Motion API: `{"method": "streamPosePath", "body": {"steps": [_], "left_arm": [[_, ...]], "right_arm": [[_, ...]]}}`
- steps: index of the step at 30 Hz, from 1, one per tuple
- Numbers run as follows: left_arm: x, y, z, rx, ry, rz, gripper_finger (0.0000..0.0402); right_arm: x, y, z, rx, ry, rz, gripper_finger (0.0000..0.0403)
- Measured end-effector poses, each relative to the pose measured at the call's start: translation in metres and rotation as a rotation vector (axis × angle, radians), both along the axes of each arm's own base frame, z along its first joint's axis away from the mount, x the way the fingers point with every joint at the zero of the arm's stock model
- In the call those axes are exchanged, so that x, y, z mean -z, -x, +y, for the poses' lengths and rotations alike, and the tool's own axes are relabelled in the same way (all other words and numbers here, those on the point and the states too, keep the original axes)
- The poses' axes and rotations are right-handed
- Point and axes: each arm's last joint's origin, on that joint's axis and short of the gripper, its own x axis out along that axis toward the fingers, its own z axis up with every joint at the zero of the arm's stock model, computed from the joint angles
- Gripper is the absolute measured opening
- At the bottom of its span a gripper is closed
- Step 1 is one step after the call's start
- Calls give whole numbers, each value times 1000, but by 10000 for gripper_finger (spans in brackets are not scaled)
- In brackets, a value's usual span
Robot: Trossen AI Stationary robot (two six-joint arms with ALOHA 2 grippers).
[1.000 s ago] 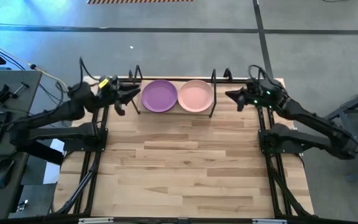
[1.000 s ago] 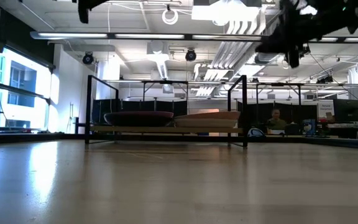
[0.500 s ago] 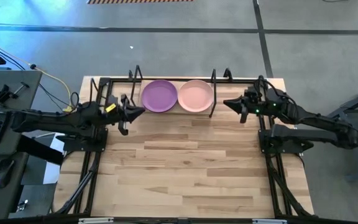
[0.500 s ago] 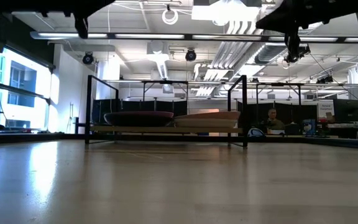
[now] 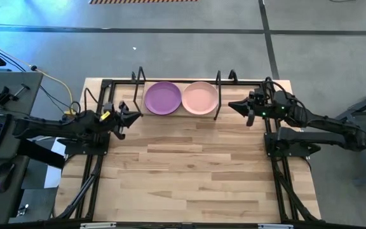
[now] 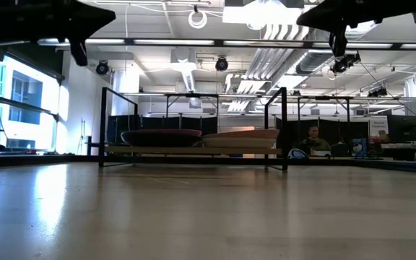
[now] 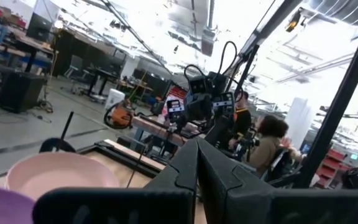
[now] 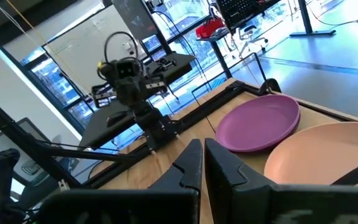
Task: Place and stack plates onto a shelf
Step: Return to Home Position
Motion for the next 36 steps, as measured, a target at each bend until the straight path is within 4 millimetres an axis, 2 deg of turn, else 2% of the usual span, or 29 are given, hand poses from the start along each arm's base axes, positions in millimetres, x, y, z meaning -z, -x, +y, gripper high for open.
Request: {"method": "streamPosePath", "body": {"steps": [6, 16, 21, 27, 30, 36], "left_arm": [[26, 7, 1, -10, 72, -69, 0], [25, 7, 4, -109, -21, -37, 0], [27, 7, 6, -127, 0, -24, 0], [40, 4, 6, -115, 45, 93, 0], [49, 2, 5, -51, 121, 163, 0], [59, 1, 3, 20, 125, 271, 0]], "right_arm": [[-4, 5, 2, -25, -8, -31, 0], [-10, 28, 10, -32, 31, -68, 0], [-7, 34, 13, -78, 21, -45, 0], [-6, 31, 15, -103, 46, -31, 0], [-6, 31, 17, -116, 78, -25, 0], [-6, 31, 20, -144, 90, -27, 0]]}}
